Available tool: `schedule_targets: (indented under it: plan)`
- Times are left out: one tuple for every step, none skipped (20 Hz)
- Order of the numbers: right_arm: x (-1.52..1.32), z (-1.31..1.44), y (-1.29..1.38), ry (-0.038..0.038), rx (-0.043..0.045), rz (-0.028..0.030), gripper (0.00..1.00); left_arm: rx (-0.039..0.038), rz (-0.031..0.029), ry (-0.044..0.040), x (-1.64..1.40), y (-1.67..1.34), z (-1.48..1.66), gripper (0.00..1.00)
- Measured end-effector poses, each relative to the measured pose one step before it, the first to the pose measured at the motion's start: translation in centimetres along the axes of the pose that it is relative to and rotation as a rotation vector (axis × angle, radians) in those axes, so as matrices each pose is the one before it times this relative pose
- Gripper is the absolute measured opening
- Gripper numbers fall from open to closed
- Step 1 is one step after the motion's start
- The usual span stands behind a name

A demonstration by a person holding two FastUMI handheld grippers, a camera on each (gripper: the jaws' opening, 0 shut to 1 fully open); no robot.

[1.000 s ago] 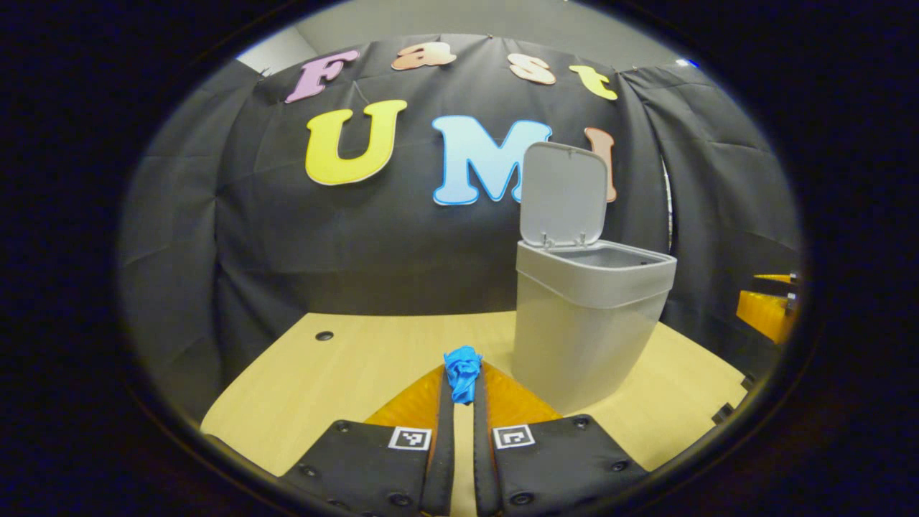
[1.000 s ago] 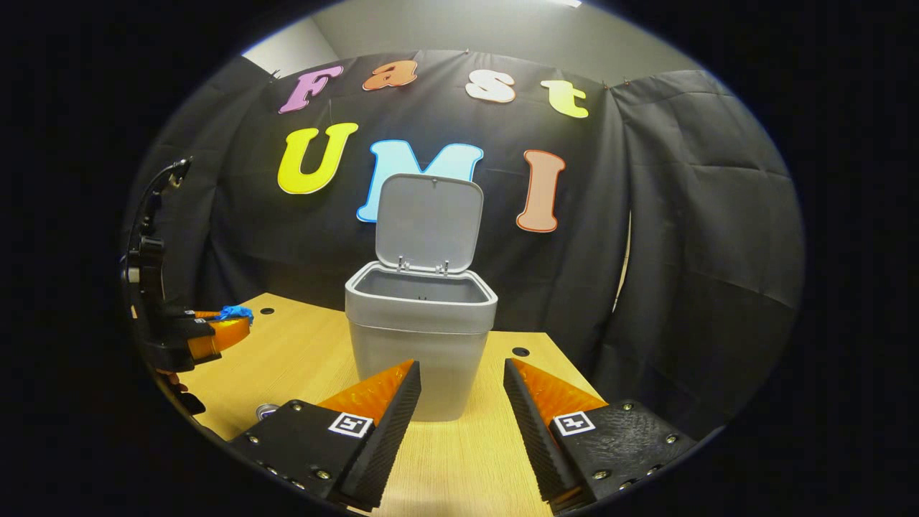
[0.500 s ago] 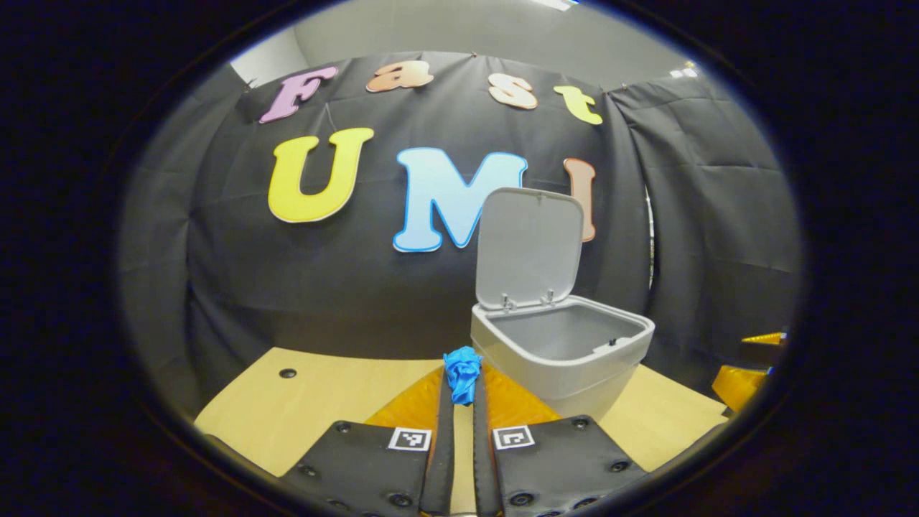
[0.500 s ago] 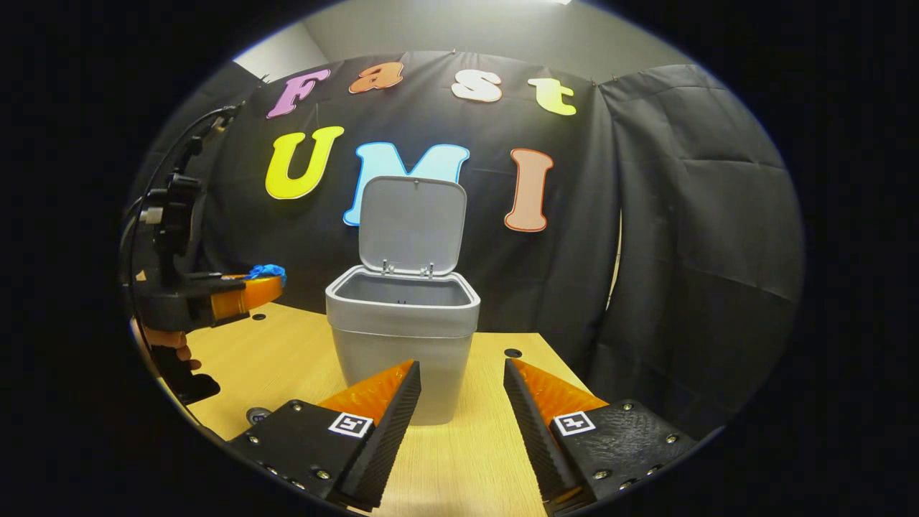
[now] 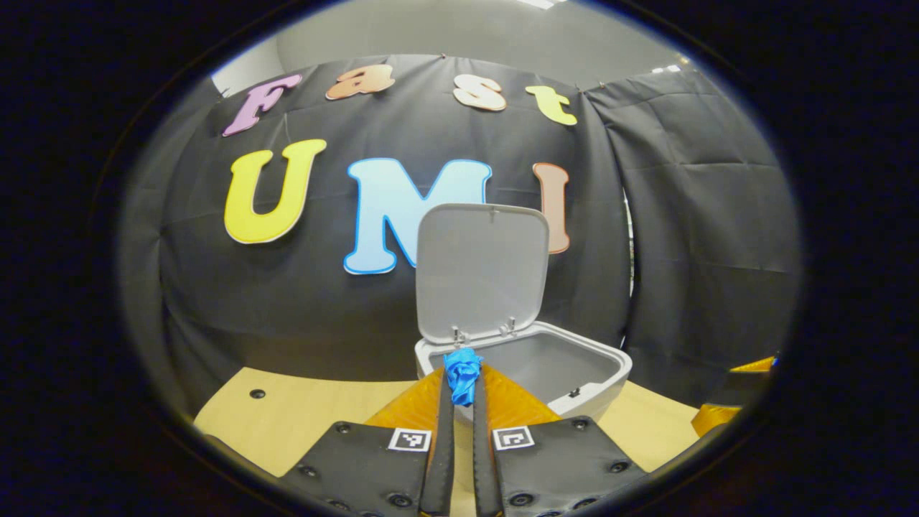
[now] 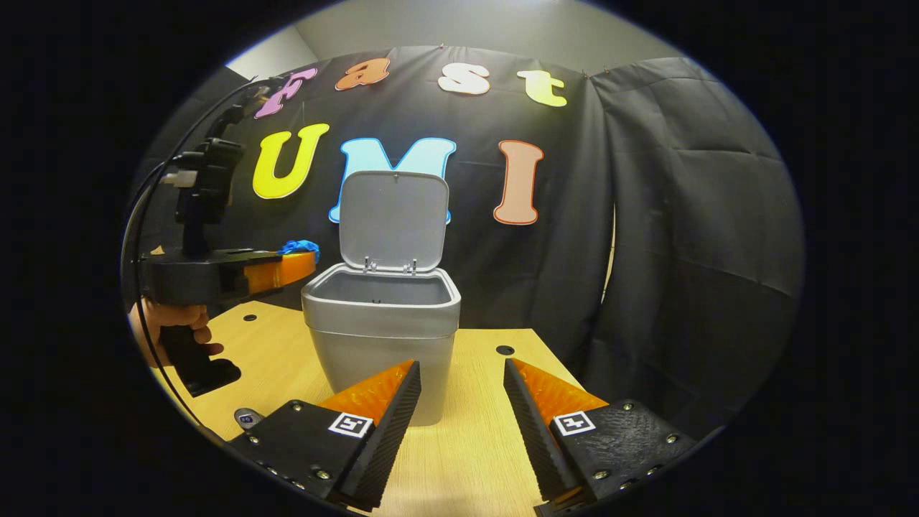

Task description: Press the lid of the desktop garbage bin to open it, pick up the crumpled paper on the desktop and throw it into the bin, then pick up the pop can on the desktop and drop it into the bin, and finally close the garbage bin lid.

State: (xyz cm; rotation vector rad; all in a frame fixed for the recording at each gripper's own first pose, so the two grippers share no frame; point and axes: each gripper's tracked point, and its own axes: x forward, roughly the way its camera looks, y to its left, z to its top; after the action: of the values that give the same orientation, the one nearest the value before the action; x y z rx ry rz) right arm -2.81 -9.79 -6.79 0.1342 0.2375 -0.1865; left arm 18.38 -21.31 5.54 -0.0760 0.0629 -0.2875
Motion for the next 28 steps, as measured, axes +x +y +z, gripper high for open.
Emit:
schedule_targets:
  plan:
    - [0.130,-0.001,0.008,0.00042,-0.00078,0.00088,0.77,0.00154,-0.00870,0.00588,0.565,-0.407,-0.188,0.19]
    - [0.024,-0.232,0.062,0.00291,-0.00031,-0.00042,0.77,0.00158,-0.01161,0.00731,0.548,-0.468,-0.256,0.21]
    - [0.090,-0.122,-0.054,0.00261,0.00069,-0.00124,0.77,0.00301,-0.00665,0.00521,0.445,-0.287,-0.127,0.22]
    - [-0.067,-0.254,0.058,0.00331,0.00068,-0.00057,0.77,0.00209,-0.00931,0.00387,0.401,-0.335,-0.132,0.20]
    - [-0.066,-0.044,0.011,0.00167,0.00013,-0.00181,0.77,0.00127,-0.00717,0.00646,0.284,-0.289,-0.329,0.25]
    - [0.062,-0.138,-0.116,0.00253,-0.00106,-0.00184,0.77,0.00058,-0.01368,0.00716,0.381,-0.306,-0.021,0.28]
    - [-0.016,-0.106,-0.094,0.00416,-0.00013,-0.00094,0.77,-0.00193,-0.01098,0.00639,0.163,-0.340,-0.295,0.31]
    - [0.042,-0.043,-0.013,0.00110,0.00183,-0.00167,0.77,-0.00230,-0.00663,0.00231,0.036,-0.141,-0.138,0.35]
    - [-0.045,0.013,-0.132,-0.00082,0.00273,-0.00406,0.77,-0.00272,-0.00354,-0.00014,0.092,-0.001,0.011,0.39]
    - [-0.016,-0.128,-0.189,0.00109,0.00238,-0.00327,0.77,-0.00304,-0.00314,0.00074,0.056,-0.024,-0.077,0.42]
    - [0.042,-0.038,-0.123,0.00136,0.00267,-0.00291,0.77,-0.00307,-0.00279,0.00294,0.023,0.066,-0.088,0.45]
    - [-0.013,-0.092,-0.045,0.00035,0.00272,-0.00067,0.77,-0.00388,0.00196,0.00033,-0.055,0.134,-0.140,0.58]
    - [-0.016,0.057,0.032,0.00129,0.00129,0.00096,0.77,-0.00403,0.00730,-0.00107,-0.089,0.207,-0.010,0.58]
    - [0.022,-0.037,0.043,-0.00102,-0.00241,-0.00078,0.77,-0.00677,-0.00265,-0.00123,0.060,0.190,0.005,0.60]
    - [-0.076,-0.012,0.006,-0.00132,-0.00462,-0.00018,0.77,-0.00625,0.00013,0.00089,-0.119,0.002,-0.027,0.66]
    - [0.015,-0.065,0.076,-0.00120,-0.00544,0.00156,0.77,-0.00445,0.00294,-0.00073,-0.152,0.144,-0.006,0.73]
    - [0.017,0.036,0.167,-0.00070,-0.00354,0.00395,0.77,-0.00502,0.00108,-0.00284,-0.163,0.160,0.052,0.77]
    - [-0.026,-0.029,0.291,-0.00003,-0.00048,0.00897,0.77,-0.00276,0.00376,-0.00340,-0.169,0.142,0.068,0.82]
    - [-0.022,0.081,0.294,-0.00156,0.00000,0.00918,0.77,-0.00127,0.00351,-0.00162,-0.197,0.162,-0.029,0.86]
    - [-0.074,-0.003,0.381,-0.00082,-0.00346,0.00858,0.77,0.00051,0.00530,-0.00290,-0.328,0.150,0.020,0.86]
    - [-0.025,0.105,0.343,-0.00117,-0.00547,0.00766,0.77,0.00108,0.00455,-0.00396,-0.325,0.213,-0.029,0.87]
    - [-0.026,0.003,0.368,-0.00357,-0.00540,0.00849,0.77,0.00073,0.00676,-0.00751,-0.477,0.236,0.039,0.87]
    - [0.062,0.031,0.261,-0.00136,-0.00294,0.01039,0.77,0.00219,0.01113,-0.00689,-0.452,0.366,0.169,0.88]
    - [-0.053,-0.057,0.529,-0.00221,0.00076,0.01447,0.77,0.00192,0.00937,-0.00740,-0.497,0.420,0.071,0.94]
    - [-0.070,0.173,0.657,-0.01003,0.00483,0.02591,0.77,0.00046,0.00998,-0.00602,-0.563,0.479,-0.009,0.95]
    - [0.021,0.003,0.762,-0.00736,0.00373,0.02400,0.78,-0.00045,0.00999,-0.00589,-0.637,0.562,0.077,0.95]
    - [0.117,-0.013,0.371,-0.00201,-0.00132,0.00715,0.95,0.00078,0.01313,-0.00143,-0.540,0.553,-0.108,0.90]
    - [0.086,-0.054,0.390,0.00507,-0.00266,0.00933,0.97,0.00118,0.01013,0.00252,-0.649,0.592,-0.144,0.91]
